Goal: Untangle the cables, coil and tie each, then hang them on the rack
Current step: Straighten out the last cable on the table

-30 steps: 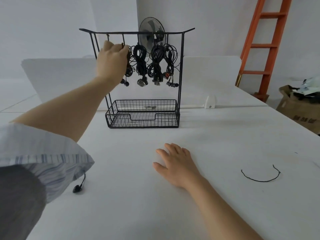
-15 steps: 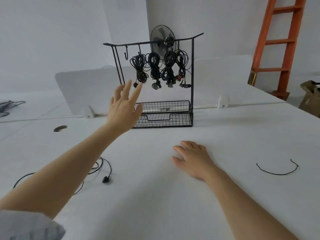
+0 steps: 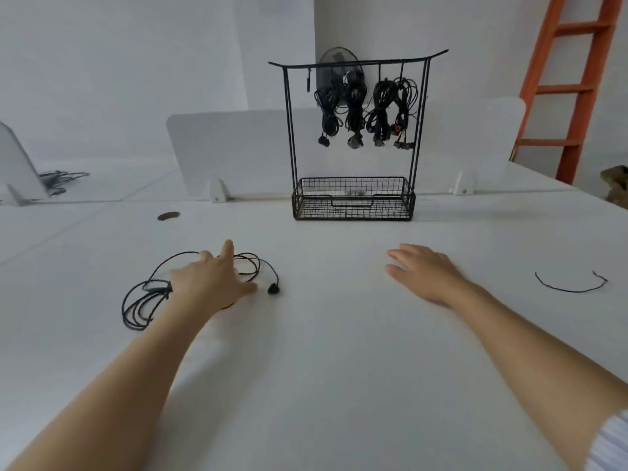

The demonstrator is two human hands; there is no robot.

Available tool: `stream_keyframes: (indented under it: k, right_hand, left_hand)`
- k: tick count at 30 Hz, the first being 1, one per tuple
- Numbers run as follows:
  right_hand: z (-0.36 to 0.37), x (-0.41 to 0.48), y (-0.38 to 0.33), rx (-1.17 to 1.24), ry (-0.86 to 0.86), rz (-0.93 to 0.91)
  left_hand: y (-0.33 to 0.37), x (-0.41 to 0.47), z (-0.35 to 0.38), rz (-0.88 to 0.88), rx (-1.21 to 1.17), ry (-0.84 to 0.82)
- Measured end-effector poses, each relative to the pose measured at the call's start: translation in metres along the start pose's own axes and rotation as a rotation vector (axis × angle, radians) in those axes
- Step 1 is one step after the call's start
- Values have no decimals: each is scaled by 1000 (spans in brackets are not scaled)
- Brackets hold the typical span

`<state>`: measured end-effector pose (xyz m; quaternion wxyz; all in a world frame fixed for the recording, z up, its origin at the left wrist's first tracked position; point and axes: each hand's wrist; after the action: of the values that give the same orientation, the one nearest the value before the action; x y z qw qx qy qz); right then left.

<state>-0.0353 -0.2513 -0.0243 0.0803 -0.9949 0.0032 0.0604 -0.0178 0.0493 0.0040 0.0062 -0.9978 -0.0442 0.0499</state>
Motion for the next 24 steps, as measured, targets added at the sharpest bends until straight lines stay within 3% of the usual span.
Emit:
stream_keyframes:
  k: [6,9,12,15,20,24]
  right_hand:
    - [8,-27,-30,-56,-81,70]
    - [14,-45,-48,-35,-37,-73]
    - [24,-56,-66,225,-2,-242]
    - [28,-55,-74,592,5,-267]
    - [20,-63,-71,635,63,-326]
    - [7,-63,-61,825,199,-201]
  left_hand:
    - [1,2,5,187,-175,94]
    - [14,-3,5,398,-439,42]
    - [31,-20,2,646,-760,-59]
    - [44,-37,-1,802,-945,-140]
    - [49,-41,1,872,-1124,-223]
    - [47,-38,3,773,-1157,-124]
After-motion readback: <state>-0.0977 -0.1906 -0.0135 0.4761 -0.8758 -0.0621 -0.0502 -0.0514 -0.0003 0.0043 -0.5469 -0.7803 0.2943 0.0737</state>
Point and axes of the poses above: each hand's wrist, its own x-axis towards the middle knuckle, its own z-axis out of the palm, y = z × x, and after that the axes turned 8 degrees about -y, right-handed
